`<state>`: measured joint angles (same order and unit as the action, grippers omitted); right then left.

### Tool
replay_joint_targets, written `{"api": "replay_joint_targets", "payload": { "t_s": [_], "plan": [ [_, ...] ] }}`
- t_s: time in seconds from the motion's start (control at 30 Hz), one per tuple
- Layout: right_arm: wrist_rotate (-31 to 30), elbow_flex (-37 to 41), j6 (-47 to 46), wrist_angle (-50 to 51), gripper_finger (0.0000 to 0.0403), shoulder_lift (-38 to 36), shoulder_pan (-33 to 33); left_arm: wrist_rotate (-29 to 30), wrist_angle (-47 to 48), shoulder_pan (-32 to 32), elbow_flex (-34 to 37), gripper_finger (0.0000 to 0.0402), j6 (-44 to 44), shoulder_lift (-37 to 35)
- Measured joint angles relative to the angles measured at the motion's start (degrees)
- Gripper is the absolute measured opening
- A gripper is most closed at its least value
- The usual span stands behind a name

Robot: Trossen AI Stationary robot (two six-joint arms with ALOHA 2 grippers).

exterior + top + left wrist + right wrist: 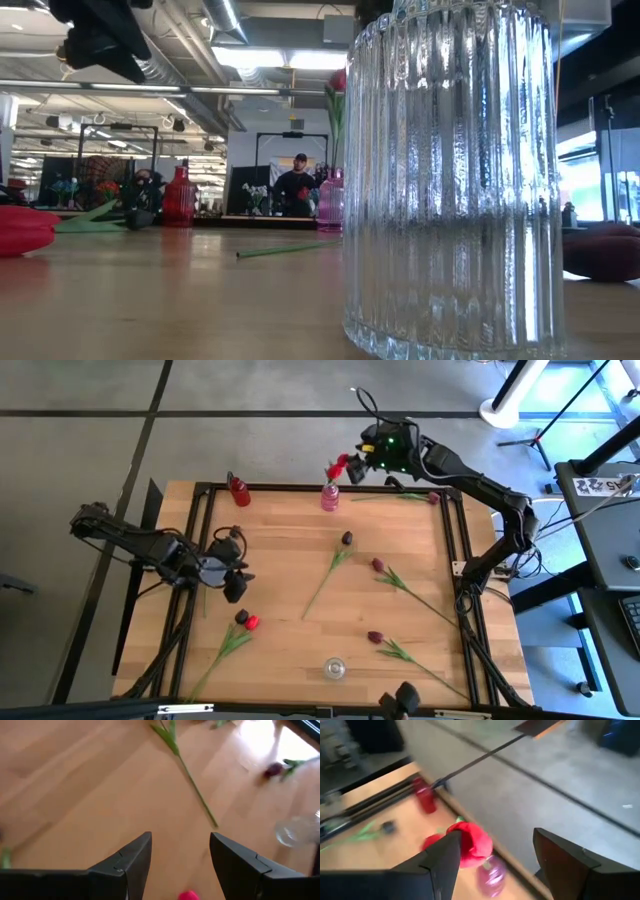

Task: Sort flowers into vase by color
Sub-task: Put the right red flower into the pink flower vase, then put the red flower into the pink flower vase

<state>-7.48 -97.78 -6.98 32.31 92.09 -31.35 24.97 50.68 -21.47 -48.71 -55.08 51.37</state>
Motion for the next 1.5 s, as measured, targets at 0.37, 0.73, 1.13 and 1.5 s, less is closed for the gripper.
{"api": "replay_joint_targets", "payload": {
  "t_s": [0.37, 0.73, 1.13, 1.5],
  "plan": [
    [-1.9, 0.0, -3.5, -0.1, 0.0246, -0.3, -2.1, -3.5, -0.5, -5.9, 0.0, 0.0195, -1.8, 0.0],
    [2.4, 0.0, -7.5, 5.8, 0.0246, -4.6, -1.4, -3.6, 1.0, -6.8, 0.8, 0.0195, -8.8, 0.5],
    [2.1, 0.0, -6.3, 5.7, 0.0246, -13.8, 9.9, -18.2, -6.7, -14.3, 2.9, 0.0177, -20.1, 21.6],
    [2.1, 0.0, 0.8, 6.7, 0.0246, -20.4, 17.4, -25.6, -7.6, -16.3, -5.3, 0.0177, -35.1, 38.3]
  ]
}}
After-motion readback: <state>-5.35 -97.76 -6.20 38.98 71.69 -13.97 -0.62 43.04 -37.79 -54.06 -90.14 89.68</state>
